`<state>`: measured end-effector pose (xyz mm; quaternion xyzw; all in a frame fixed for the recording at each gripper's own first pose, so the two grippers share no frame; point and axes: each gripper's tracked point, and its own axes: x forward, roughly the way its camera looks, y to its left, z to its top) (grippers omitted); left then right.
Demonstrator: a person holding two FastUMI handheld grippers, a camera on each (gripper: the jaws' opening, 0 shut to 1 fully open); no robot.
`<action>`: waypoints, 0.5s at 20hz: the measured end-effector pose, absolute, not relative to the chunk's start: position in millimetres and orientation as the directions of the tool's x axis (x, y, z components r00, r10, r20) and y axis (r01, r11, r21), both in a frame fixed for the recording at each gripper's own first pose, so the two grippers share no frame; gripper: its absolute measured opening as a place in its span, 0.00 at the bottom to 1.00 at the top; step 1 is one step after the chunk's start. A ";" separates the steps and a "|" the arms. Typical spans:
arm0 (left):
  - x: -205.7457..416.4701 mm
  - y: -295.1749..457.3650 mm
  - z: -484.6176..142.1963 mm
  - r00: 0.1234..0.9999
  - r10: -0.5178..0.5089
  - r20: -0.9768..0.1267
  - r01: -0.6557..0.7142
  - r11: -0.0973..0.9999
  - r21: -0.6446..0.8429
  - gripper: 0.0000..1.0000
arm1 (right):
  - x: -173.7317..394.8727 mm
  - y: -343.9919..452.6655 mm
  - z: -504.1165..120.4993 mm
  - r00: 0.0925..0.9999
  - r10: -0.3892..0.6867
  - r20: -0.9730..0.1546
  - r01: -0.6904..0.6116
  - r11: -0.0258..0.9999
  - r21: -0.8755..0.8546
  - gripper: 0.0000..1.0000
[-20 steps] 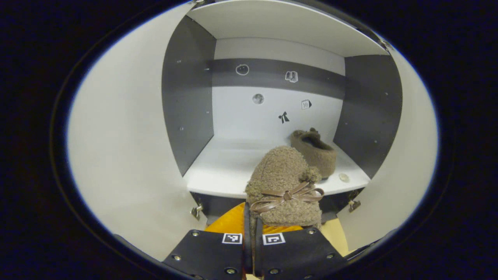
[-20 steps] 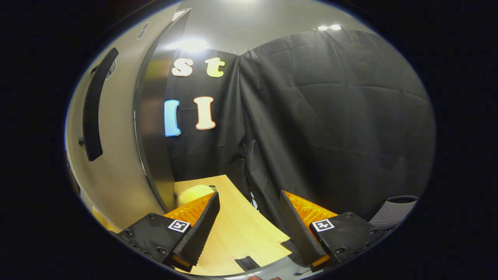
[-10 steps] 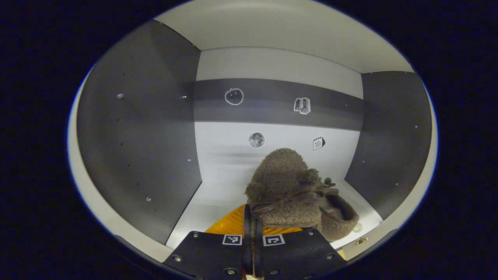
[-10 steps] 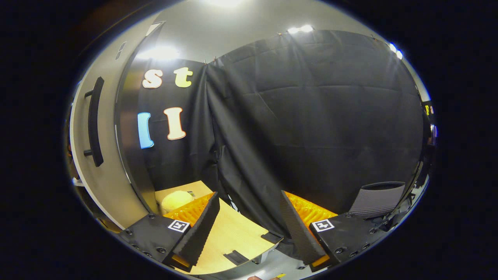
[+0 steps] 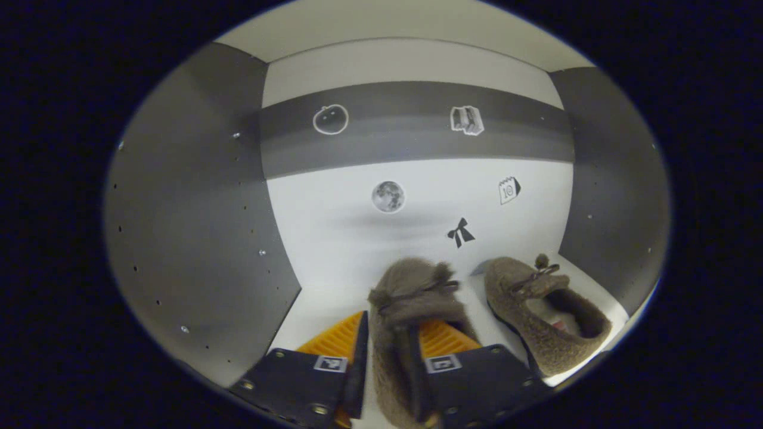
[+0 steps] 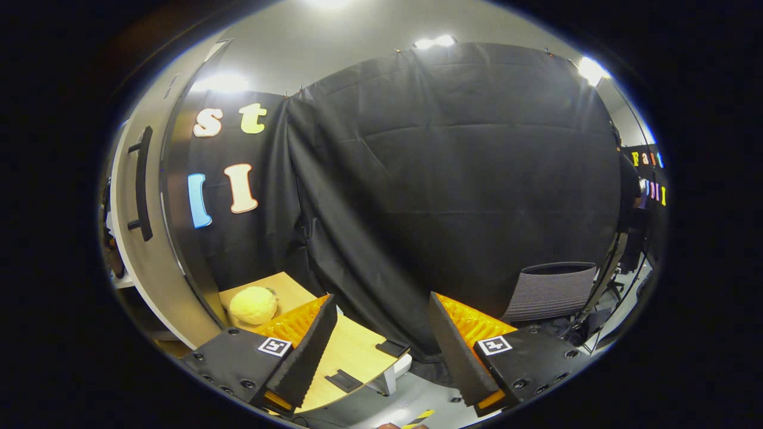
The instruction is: Grab one shoe with the right hand and put it into the shoe cabinet, grab the other shoe with the left hand and put it into the shoe cabinet; then close the right door with the right hand and the left door with the left hand.
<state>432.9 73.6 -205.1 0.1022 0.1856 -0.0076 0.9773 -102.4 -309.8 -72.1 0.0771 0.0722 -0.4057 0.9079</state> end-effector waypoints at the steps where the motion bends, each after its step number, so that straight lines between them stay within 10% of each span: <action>1: 429.7 73.0 -203.5 0.931 0.030 -0.363 0.057 0.972 0.226 0.53 | -102.0 -309.5 -72.0 0.661 -0.724 -0.194 0.747 0.659 0.084 0.93; 3: 410.8 69.8 -190.3 0.938 0.010 -0.347 0.085 0.963 0.257 0.82 | -101.2 -307.7 -70.7 0.677 -0.710 -0.192 0.733 0.672 0.100 0.97; 10: 294.7 24.6 -138.1 0.974 -0.120 -0.193 0.148 0.979 0.142 1.00 | -34.4 -288.6 -28.7 0.827 -0.548 -0.123 0.561 0.815 0.144 0.94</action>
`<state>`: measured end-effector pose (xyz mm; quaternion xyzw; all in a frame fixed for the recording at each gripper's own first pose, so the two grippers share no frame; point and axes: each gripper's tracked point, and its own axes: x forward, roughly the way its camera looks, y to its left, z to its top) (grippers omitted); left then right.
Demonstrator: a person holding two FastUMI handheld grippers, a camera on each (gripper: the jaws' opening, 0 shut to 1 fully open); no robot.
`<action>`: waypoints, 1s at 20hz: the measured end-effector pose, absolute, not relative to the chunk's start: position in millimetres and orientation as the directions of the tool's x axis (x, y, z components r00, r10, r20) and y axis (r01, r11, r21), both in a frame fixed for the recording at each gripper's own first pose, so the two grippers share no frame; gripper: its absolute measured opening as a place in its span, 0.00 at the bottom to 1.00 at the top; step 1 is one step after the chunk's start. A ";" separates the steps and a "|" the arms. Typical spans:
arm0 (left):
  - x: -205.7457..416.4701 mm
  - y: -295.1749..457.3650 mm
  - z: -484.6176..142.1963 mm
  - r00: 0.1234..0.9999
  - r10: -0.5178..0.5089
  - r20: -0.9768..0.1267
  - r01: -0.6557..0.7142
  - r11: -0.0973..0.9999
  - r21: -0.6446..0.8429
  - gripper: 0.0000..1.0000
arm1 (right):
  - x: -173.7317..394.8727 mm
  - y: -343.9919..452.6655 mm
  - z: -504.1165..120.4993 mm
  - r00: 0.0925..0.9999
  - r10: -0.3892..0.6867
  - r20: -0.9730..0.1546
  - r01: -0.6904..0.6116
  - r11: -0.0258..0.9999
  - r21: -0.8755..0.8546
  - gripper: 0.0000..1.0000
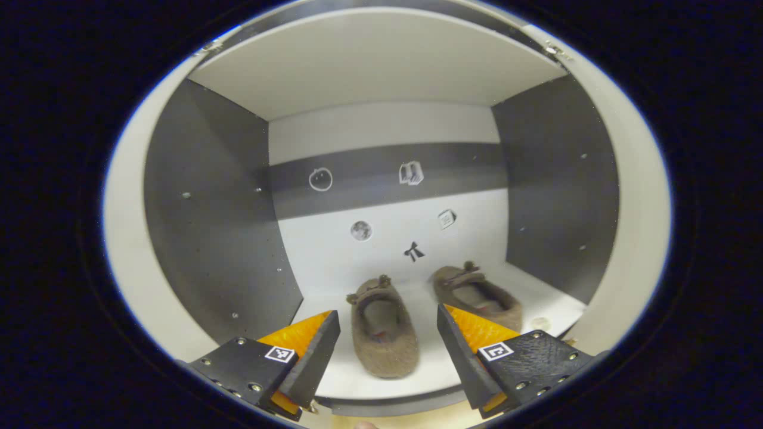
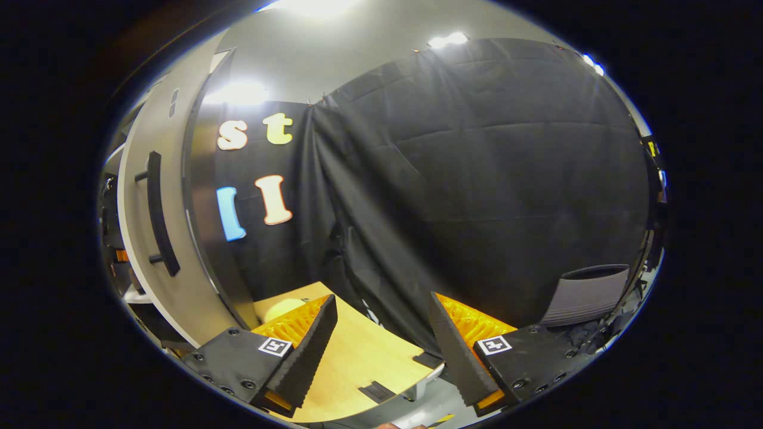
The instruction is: Grab one shoe with the right hand and put it into the shoe cabinet, grab the other shoe with the left hand and put it into the shoe cabinet; then close the right door with the right hand and the left door with the left hand.
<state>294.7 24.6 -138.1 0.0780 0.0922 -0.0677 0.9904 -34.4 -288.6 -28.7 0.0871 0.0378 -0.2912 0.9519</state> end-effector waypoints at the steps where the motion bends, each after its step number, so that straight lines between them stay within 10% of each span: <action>1: 274.1 20.1 -137.4 0.976 -0.128 -0.175 0.151 0.981 0.123 1.00 | -22.2 -284.4 -20.5 0.850 -0.516 -0.109 0.527 0.838 0.139 0.94; 20: 8.9 73.8 -202.9 0.963 0.197 -0.186 -0.186 0.980 0.075 1.00 | 76.4 -188.5 86.0 0.999 0.041 0.022 -0.042 0.998 0.055 0.92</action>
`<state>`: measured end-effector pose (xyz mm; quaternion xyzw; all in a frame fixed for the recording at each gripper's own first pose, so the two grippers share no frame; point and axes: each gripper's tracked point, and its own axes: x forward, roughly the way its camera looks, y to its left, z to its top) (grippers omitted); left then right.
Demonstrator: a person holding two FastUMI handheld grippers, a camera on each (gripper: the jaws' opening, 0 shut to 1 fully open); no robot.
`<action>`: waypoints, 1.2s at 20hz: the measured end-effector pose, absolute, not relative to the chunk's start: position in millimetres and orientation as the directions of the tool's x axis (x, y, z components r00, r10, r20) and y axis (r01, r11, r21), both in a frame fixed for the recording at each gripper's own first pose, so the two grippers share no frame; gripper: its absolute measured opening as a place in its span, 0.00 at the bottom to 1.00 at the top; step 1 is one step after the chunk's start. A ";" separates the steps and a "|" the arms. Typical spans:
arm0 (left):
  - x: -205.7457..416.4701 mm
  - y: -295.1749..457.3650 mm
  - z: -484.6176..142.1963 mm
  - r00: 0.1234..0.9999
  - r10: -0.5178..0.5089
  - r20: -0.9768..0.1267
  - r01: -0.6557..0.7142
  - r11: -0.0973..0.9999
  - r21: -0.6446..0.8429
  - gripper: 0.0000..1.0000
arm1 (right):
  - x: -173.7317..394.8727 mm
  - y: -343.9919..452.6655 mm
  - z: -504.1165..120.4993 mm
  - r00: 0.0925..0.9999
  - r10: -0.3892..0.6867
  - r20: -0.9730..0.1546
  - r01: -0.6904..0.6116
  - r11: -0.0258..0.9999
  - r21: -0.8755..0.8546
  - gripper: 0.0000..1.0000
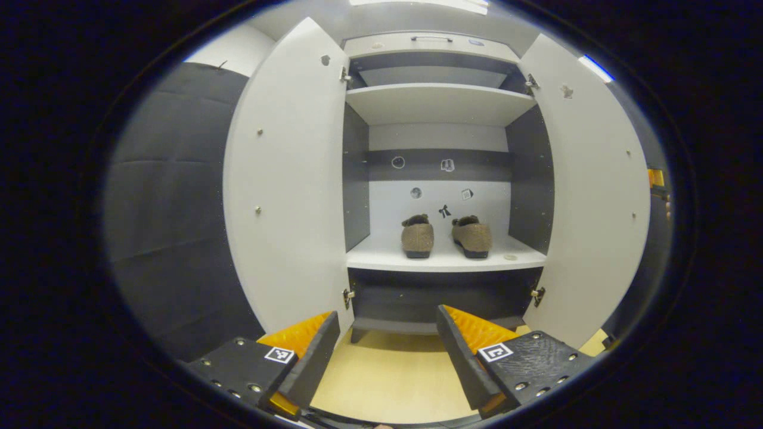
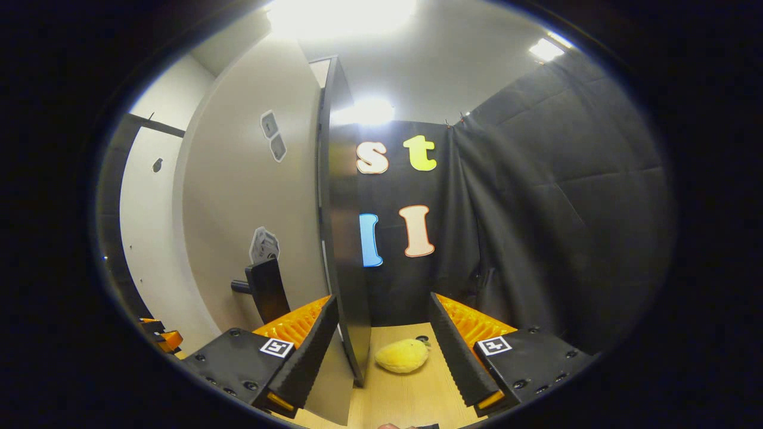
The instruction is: Grab one shoe with the right hand and put it into the shoe cabinet, grab the other shoe with the left hand and put it into the shoe cabinet; then close the right door with the right hand and the left door with the left hand.
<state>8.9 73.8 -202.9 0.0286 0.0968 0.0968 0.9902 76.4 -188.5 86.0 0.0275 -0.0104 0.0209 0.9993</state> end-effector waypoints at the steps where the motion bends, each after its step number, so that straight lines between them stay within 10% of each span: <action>1: 5.6 74.7 -204.7 0.962 0.200 -0.184 -0.190 0.979 0.069 1.00 | 76.7 -188.0 87.4 0.999 0.038 0.022 -0.040 0.998 0.058 0.96; 19: -10.9 116.2 -206.0 0.973 0.148 -0.179 -0.151 0.989 -0.002 1.00 | 82.7 -59.8 88.3 0.995 0.089 0.046 -0.094 0.988 0.121 0.96; 22: -23.9 132.5 -208.9 0.972 0.150 -0.178 -0.149 0.989 0.017 0.88 | 95.9 -21.1 85.3 0.988 0.149 0.034 -0.152 0.982 0.115 0.96; 24: -29.3 145.1 -210.0 0.974 0.142 -0.179 -0.142 0.990 0.017 1.00 | 99.0 0.1 80.8 0.983 0.180 0.022 -0.181 0.977 0.109 0.96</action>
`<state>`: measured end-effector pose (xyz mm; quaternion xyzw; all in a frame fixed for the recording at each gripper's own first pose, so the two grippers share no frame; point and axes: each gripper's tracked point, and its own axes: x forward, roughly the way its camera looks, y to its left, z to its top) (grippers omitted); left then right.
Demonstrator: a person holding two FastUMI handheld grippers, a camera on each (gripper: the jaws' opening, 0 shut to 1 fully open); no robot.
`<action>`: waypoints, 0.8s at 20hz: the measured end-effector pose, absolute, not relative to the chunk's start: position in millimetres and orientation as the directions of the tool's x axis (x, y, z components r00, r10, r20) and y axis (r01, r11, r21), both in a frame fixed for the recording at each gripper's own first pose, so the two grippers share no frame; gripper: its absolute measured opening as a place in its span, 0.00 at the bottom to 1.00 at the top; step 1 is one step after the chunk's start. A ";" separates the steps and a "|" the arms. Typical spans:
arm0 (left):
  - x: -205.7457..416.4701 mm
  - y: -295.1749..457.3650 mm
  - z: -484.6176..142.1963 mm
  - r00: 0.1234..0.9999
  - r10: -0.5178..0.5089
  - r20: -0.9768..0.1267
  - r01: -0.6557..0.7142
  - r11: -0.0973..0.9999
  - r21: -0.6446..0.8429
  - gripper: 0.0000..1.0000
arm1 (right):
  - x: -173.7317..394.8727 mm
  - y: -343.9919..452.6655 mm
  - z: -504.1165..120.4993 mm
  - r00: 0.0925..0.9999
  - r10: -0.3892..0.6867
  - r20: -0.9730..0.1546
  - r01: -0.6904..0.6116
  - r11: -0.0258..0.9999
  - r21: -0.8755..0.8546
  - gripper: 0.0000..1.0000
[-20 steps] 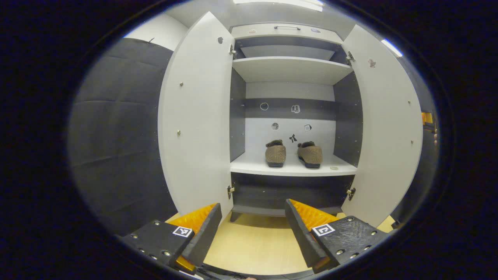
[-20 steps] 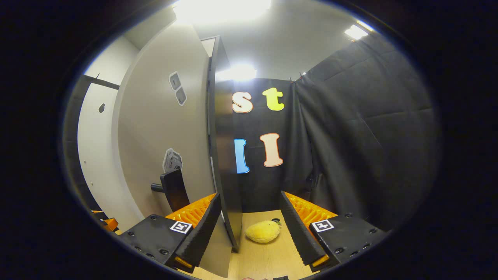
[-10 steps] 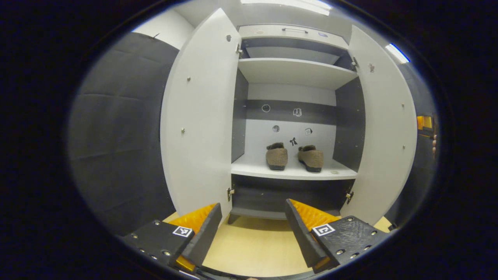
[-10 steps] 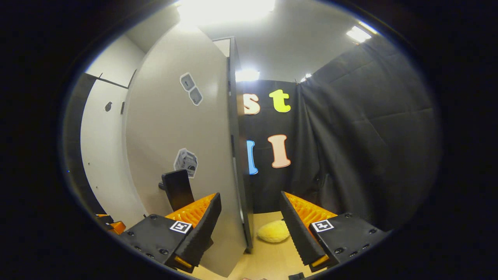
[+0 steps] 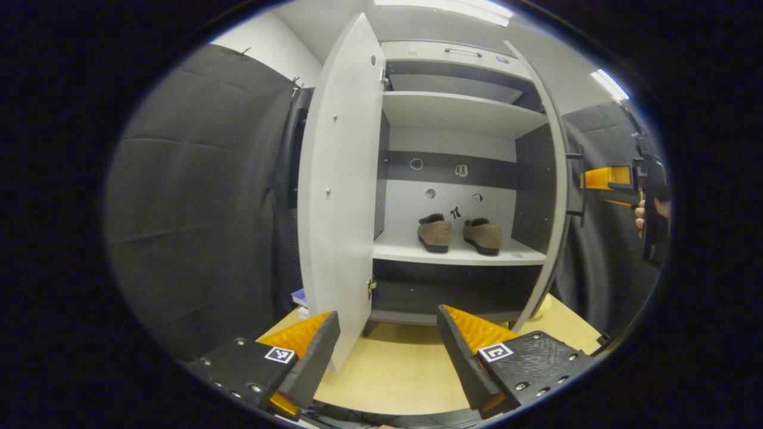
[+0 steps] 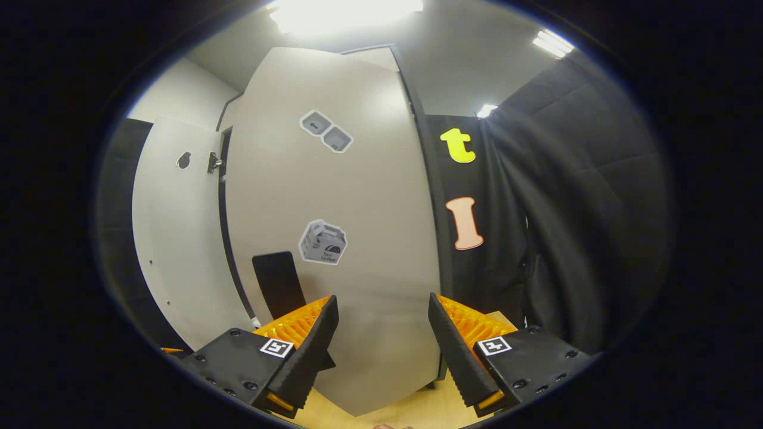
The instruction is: Grab one shoe with the right hand and put it into the shoe cabinet, grab the other shoe with the left hand and put it into the shoe cabinet; then close the right door with the right hand and the left door with the left hand.
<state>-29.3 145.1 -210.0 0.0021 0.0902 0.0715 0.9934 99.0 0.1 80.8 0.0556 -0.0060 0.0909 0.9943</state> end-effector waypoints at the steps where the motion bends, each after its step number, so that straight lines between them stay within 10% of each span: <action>1: -31.6 154.9 -208.3 0.974 0.151 -0.171 -0.150 0.988 0.015 0.95 | 99.7 7.4 80.6 0.982 0.187 0.022 -0.189 0.976 0.112 0.96; 12: -41.5 310.8 -128.2 0.945 0.326 -0.004 -0.326 0.945 0.030 1.00 | 88.4 5.5 60.1 0.996 0.089 0.005 -0.089 0.990 0.111 0.96; 14: -34.3 329.7 -112.8 0.945 0.328 0.011 -0.328 0.944 0.027 0.88 | 84.8 7.6 49.9 0.997 0.075 -0.003 -0.074 0.992 0.102 0.96; 16: -25.8 344.1 -100.5 0.946 0.322 0.029 -0.323 0.946 0.010 1.00 | 81.9 7.4 43.0 0.998 0.063 -0.009 -0.062 0.993 0.097 0.96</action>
